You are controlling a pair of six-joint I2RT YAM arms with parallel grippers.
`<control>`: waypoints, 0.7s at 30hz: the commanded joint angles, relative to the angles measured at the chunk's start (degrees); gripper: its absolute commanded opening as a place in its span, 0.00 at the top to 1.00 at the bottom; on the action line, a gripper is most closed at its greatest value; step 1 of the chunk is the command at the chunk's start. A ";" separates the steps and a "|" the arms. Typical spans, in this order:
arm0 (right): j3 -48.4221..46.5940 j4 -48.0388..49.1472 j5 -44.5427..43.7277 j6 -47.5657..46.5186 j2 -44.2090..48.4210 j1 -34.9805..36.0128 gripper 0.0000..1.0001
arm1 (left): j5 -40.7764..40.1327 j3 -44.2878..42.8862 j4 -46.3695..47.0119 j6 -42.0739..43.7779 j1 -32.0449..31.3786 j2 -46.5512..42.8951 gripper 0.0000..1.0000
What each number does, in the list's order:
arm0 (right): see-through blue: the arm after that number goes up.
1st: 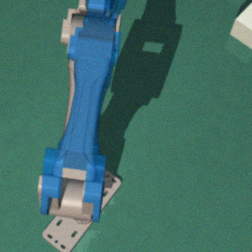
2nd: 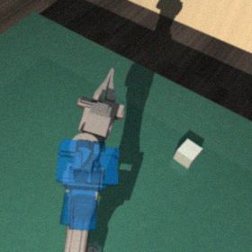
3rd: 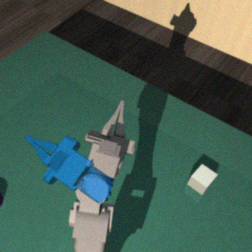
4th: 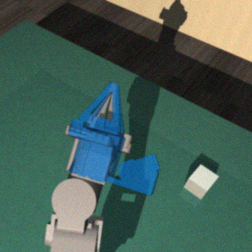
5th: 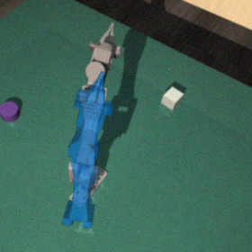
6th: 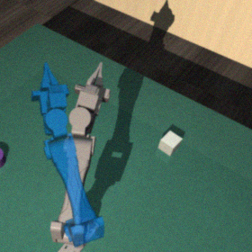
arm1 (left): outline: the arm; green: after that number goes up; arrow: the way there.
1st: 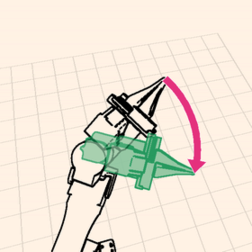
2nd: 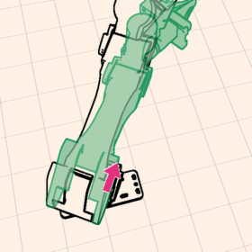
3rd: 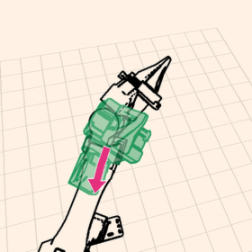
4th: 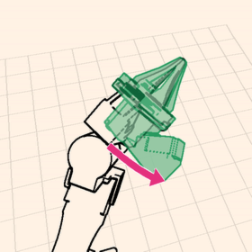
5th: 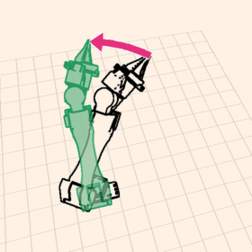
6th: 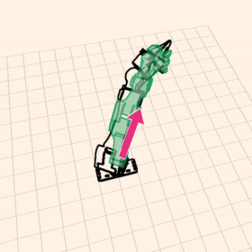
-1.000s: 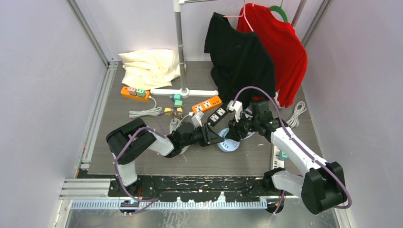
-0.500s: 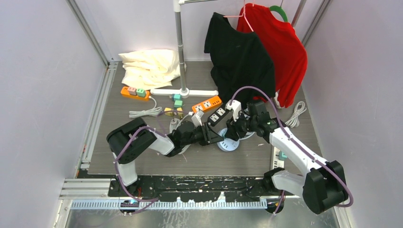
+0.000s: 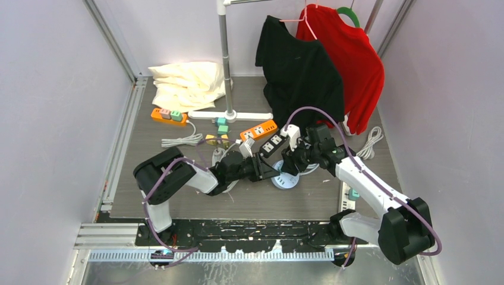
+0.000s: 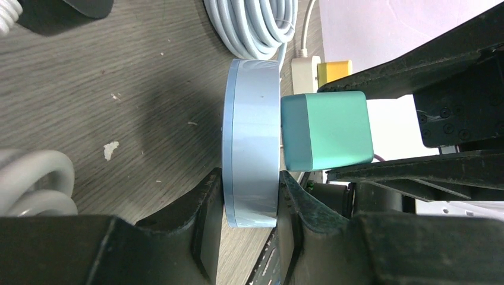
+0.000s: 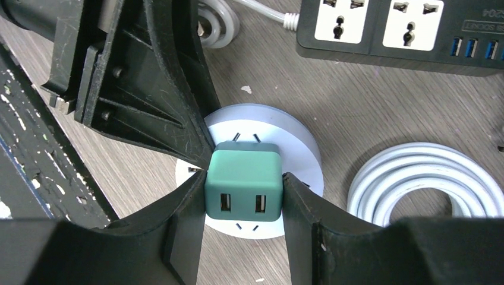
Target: Pull the plug off the socket
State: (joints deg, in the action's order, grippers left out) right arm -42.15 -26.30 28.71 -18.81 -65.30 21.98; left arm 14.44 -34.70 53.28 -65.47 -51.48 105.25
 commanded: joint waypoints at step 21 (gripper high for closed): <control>-4.64 3.58 7.26 4.31 -0.70 -2.31 0.99 | 5.83 3.35 9.27 -4.74 1.21 5.87 0.75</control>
State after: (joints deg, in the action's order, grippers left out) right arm -43.03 -26.59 32.42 -17.12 -67.26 20.67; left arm 17.19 -33.34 59.61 -68.93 -50.57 107.90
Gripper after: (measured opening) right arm 0.510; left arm 0.341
